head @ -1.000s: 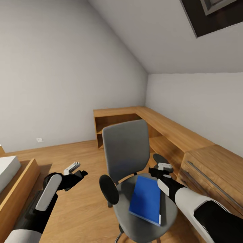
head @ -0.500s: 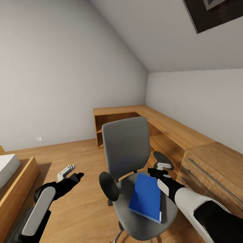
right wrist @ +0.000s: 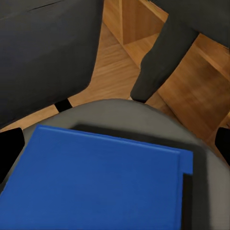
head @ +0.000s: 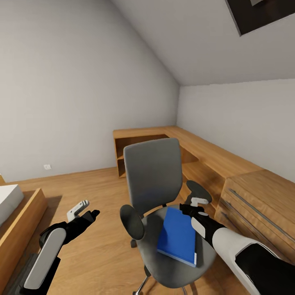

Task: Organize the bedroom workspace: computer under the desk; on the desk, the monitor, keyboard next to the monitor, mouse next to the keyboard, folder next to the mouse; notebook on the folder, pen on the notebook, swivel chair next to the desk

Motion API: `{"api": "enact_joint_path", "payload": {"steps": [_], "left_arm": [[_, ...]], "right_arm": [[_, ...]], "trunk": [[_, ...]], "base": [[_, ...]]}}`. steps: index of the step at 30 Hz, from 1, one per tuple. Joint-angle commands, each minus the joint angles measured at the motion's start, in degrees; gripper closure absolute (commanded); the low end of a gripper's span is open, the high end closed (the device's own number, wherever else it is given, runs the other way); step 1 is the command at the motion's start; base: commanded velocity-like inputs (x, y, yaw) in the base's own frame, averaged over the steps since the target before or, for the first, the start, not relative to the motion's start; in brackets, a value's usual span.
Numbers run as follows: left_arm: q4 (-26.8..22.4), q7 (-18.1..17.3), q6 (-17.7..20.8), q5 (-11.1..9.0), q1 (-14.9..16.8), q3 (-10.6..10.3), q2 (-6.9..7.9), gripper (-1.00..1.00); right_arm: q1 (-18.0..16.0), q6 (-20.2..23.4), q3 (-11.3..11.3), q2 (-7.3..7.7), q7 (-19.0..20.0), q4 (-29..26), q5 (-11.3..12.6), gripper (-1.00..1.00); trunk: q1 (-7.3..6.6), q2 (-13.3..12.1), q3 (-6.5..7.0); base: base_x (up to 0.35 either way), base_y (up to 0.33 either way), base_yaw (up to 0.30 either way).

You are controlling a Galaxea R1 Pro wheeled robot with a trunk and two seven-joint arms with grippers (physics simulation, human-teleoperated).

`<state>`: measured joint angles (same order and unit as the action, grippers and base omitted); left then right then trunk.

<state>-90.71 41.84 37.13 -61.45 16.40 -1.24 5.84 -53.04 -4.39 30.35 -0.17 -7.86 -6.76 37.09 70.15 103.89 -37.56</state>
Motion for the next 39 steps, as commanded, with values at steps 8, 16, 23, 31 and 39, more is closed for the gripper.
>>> {"api": "enact_joint_path", "payload": {"steps": [8, 16, 23, 31, 39], "left_arm": [[0.4, 0.7, -0.1, -0.6, 0.0, -0.2, -0.1, -1.0], [1.6, 0.5, -0.1, -0.9, 0.0, -0.2, -0.17, -1.0], [3.3, 0.3, -0.3, -0.7, 0.0, -0.3, -0.21, -1.0], [3.5, 0.3, -0.3, -0.6, 0.0, -0.3, -0.13, -1.0], [3.4, 0.3, -0.3, -0.5, 0.0, -0.2, -0.05, -1.0]], "right_arm": [[0.0, -0.2, 0.6, -0.08, -0.2, 0.0, 0.4, -1.0], [0.0, -0.3, 0.8, -0.29, -0.2, 0.0, 0.3, -1.0], [0.0, -0.4, 1.2, -0.46, 0.0, -0.2, -0.2, -1.0], [0.0, -0.4, 2.0, -1.44, 1.7, -0.3, -4.5, -1.0], [0.0, -0.4, 2.1, -2.11, 1.9, -0.3, -5.8, -1.0]], "trunk": [[1.76, 3.3, -1.5], [1.76, 3.3, -1.5], [1.76, 3.3, -1.5], [1.76, 3.3, -1.5], [1.76, 3.3, -1.5]], "base": [[0.0, 0.0, 0.0], [0.0, 0.0, 0.0], [0.0, 0.0, 0.0], [0.08, 0.0, 0.0], [0.196, 0.0, 0.0]]}}
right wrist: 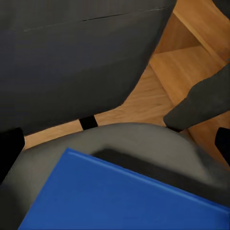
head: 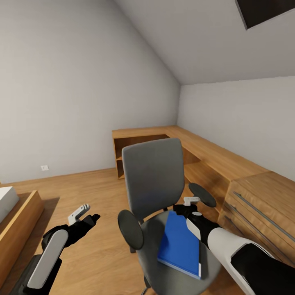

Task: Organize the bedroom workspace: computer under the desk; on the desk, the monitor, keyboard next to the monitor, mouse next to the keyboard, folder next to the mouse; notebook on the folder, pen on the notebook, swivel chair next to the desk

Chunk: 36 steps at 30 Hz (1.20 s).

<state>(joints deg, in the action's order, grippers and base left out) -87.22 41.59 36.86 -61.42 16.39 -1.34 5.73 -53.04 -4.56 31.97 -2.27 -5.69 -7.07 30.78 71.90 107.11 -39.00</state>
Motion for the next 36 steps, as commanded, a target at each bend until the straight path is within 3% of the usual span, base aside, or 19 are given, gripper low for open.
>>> {"api": "enact_joint_path", "payload": {"steps": [1, 6, 16, 36], "left_arm": [[-0.1, 0.6, 0.0, -0.5, 0.0, -0.1, 0.05, -1.0], [-0.1, 0.6, 0.0, -0.5, 0.0, -0.1, 0.09, -1.0], [-1.3, 0.6, 0.2, -0.5, 0.0, 0.1, 0.22, -1.0], [-2.5, 0.9, 0.1, -0.5, 0.0, 0.2, 0.23, -1.0]], "right_arm": [[0.0, -0.2, 0.5, -0.03, -0.2, 0.0, 0.5, -1.0], [0.0, -0.1, 0.5, -0.34, -0.2, 0.1, 0.4, -1.0], [0.0, 3.4, 0.8, -2.75, -0.2, 0.3, 0.3, -1.0], [0.0, 7.5, 0.7, -2.92, -0.3, 0.0, 0.3, -1.0]], "trunk": [[0.0, 0.0, -0.06], [0.0, 0.0, -0.06], [0.0, 0.0, -0.06], [4.39, 8.1, -3.65]], "base": [[0.061, 0.0, 0.0], [0.077, 0.041, 0.0], [0.071, 0.049, 0.0], [0.002, 0.001, 0.0]]}}
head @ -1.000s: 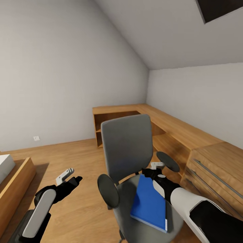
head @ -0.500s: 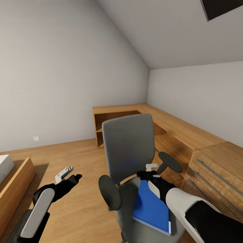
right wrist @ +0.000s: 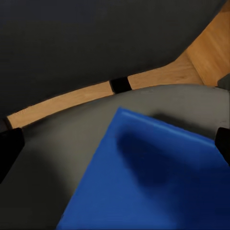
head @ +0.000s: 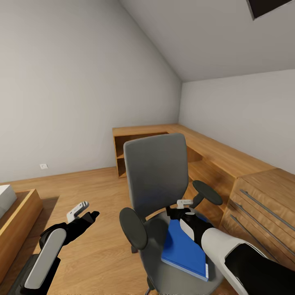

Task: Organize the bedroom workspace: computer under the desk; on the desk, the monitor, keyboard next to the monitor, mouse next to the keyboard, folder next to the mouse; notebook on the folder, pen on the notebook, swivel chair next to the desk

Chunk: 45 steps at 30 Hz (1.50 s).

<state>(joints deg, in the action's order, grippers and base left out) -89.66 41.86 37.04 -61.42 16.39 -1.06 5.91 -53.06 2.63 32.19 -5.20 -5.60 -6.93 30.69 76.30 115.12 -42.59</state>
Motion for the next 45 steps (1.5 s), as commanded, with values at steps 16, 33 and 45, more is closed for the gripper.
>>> {"api": "enact_joint_path", "payload": {"steps": [16, 33, 45], "left_arm": [[-0.1, 0.6, 0.0, -0.6, 0.0, -0.1, 0.01, -1.0], [-0.1, 0.6, 0.0, -0.6, 0.0, -0.1, 0.0, -1.0], [0.0, 0.6, 0.1, -0.7, 0.0, -0.1, 0.03, -1.0]], "right_arm": [[0.0, 0.9, 0.6, -0.04, -0.6, -0.1, 0.3, -1.0], [0.0, 1.2, 1.4, -0.08, -0.8, -0.1, 0.2, -1.0], [0.0, 2.7, 2.0, -0.08, -0.9, -0.1, 0.3, -1.0]], "trunk": [[2.85, 5.3, -2.4], [4.17, 7.7, -3.47], [4.17, 7.7, -3.47]], "base": [[0.0, 0.0, 0.0], [0.0, 0.0, 0.0], [0.0, 0.0, 0.0]]}}
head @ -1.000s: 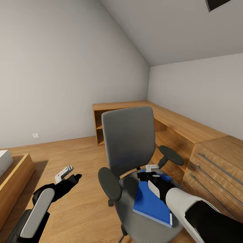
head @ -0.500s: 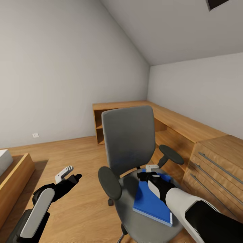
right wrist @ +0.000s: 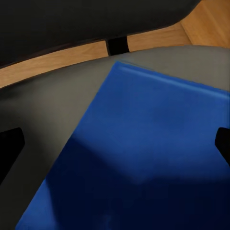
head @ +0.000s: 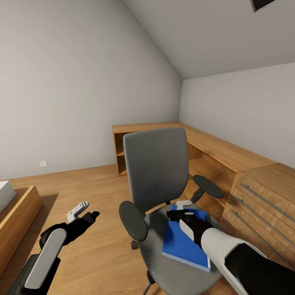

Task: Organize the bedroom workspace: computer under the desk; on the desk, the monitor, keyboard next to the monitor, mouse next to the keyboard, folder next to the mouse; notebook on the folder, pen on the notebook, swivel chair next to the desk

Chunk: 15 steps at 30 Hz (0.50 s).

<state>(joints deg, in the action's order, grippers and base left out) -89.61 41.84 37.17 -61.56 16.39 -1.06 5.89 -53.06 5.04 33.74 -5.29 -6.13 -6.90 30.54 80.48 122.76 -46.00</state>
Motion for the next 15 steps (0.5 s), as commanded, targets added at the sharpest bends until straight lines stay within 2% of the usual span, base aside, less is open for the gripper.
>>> {"api": "enact_joint_path", "payload": {"steps": [1, 11, 15], "left_arm": [[0.0, 0.5, 0.0, -0.6, 0.0, -0.1, 0.06, -1.0], [1.3, 0.4, 0.2, -0.7, 0.0, 0.2, 0.08, -1.0], [1.3, 0.3, 0.2, -0.7, 0.0, 0.2, 0.08, -1.0]], "right_arm": [[0.0, 0.6, 0.4, 0.02, -0.4, -0.1, 0.4, -1.0], [0.0, 1.4, 0.6, 0.02, -0.4, -0.1, 0.4, -1.0], [0.0, 3.1, 1.2, 0.02, -0.5, -0.1, 0.4, -1.0]], "trunk": [[-0.01, 0.0, -0.06], [-0.01, 0.0, -0.06], [-0.01, 0.0, -0.06]], "base": [[0.0, 0.0, 0.0], [0.0, 0.0, 0.0], [0.0, 0.0, 0.0]]}}
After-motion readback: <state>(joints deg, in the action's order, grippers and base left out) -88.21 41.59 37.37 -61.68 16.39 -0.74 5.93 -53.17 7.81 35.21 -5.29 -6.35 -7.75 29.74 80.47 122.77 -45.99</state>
